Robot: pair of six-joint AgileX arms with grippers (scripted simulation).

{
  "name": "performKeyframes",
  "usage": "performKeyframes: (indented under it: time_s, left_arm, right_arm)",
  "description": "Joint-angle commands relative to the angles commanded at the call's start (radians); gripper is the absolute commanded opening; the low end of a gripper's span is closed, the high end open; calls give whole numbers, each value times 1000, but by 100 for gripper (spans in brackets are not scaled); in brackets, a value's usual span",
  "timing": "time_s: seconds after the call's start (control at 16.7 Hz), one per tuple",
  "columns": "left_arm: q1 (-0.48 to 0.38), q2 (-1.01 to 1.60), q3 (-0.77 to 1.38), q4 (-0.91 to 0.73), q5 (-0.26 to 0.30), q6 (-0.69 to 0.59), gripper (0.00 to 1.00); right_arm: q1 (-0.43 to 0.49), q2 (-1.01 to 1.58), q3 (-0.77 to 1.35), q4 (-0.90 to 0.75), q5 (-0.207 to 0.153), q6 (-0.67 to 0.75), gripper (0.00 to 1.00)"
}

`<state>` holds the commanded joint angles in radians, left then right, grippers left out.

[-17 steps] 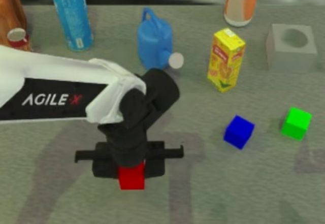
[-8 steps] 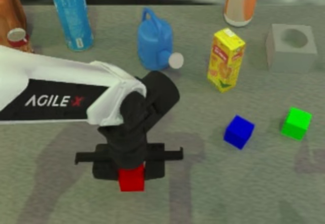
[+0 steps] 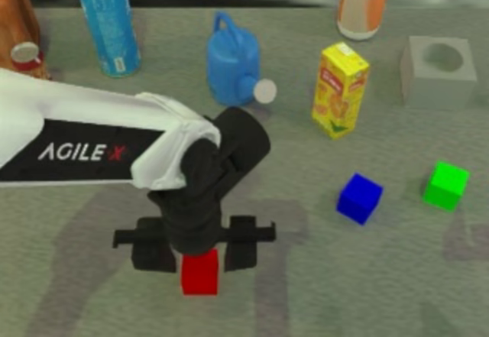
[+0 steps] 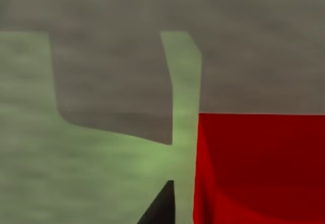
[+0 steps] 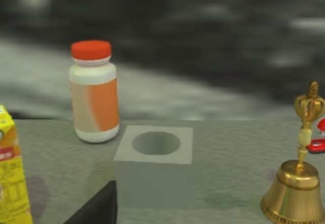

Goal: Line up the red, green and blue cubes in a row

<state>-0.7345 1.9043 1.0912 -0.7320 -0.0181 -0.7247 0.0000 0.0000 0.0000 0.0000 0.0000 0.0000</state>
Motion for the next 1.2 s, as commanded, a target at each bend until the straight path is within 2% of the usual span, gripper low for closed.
performKeyframes:
  time_s: [0.06, 0.12, 0.66, 1.2]
  left_arm:
    - [0, 0, 0, 0, 0, 0, 98]
    - [0, 0, 0, 0, 0, 0, 100]
    - [1, -2, 3, -4, 0, 0, 100]
    - [15, -121, 148, -268, -1, -8, 100]
  right_arm:
    - [0, 0, 0, 0, 0, 0, 100]
    - [0, 0, 0, 0, 0, 0, 100]
    - [0, 0, 0, 0, 0, 0, 100]
    - [0, 0, 0, 0, 0, 0, 100]
